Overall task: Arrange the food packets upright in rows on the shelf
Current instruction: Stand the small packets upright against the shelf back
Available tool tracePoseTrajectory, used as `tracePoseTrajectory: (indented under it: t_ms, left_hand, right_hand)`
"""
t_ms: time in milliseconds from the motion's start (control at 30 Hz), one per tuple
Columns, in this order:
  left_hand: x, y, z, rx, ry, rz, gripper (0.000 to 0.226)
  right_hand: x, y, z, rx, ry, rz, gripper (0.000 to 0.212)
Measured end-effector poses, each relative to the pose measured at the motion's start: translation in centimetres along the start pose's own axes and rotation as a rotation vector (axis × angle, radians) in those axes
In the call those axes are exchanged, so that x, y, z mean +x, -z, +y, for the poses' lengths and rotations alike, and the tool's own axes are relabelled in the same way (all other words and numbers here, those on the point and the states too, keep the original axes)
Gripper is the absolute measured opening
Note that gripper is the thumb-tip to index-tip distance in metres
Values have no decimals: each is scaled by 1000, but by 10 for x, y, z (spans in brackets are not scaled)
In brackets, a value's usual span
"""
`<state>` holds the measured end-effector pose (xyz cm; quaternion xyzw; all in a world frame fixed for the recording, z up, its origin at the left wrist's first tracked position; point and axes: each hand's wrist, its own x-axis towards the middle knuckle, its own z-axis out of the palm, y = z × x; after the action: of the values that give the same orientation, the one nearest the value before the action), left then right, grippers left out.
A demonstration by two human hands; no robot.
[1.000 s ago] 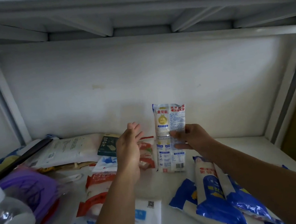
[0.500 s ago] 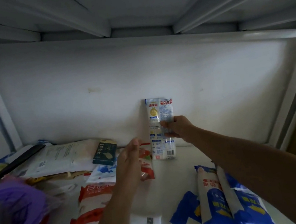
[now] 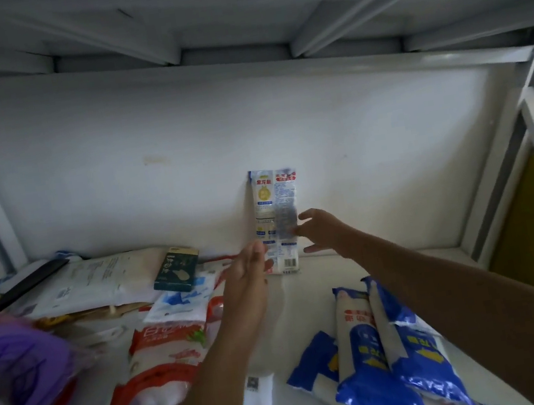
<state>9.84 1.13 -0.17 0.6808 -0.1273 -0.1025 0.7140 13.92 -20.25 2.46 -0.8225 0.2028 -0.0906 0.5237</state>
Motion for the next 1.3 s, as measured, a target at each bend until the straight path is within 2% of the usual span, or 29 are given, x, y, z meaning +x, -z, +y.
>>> tracePoseTrajectory:
  t_ms: [167,233,300,400,533,600,667,800,1000,1133,1200,1300]
  left_hand:
    - [-19,-14,6,82,-95,-126,53]
    - [-30,-21,11,139,-125,-195,43]
    - [-37,-30,12,183,-155,-257,50]
    - [-47,-44,14,209,-171,-315,53]
    - [-58,-66,17,202,-176,-348,52]
    - [-62,-75,17,207,-181,-369,50]
    - [-65,-82,16,225,-183,-401,50]
    - [-67,-87,11,269,-178,-411,53]
    - [-60,-77,10,252,-175,-373,46]
    - [-56,-69,10,263,-158,-352,42]
    - [-54,-64,10,280,-140,-326,38]
    - [-51,-59,13,287,-118,-305,31]
  right_hand:
    - [-83,47,21,-557,241,-94,28]
    - [-114,65,36,-614,242,-46,20]
    - [-138,85,54,-650,205,0,18]
    - [-165,111,75,-808,78,20,30]
    - [-195,128,99,-957,-60,-44,71]
    - [-204,127,115,-1001,-81,-44,83]
    - [-208,123,130,-1027,-49,47,83]
    - [-199,112,151,-1127,80,258,69]
    - [-186,103,149,-1076,141,375,47]
    - [-189,112,132,-918,214,508,27]
    - [-193,113,114,-774,249,540,24]
    - [-195,112,75,-582,251,516,30]
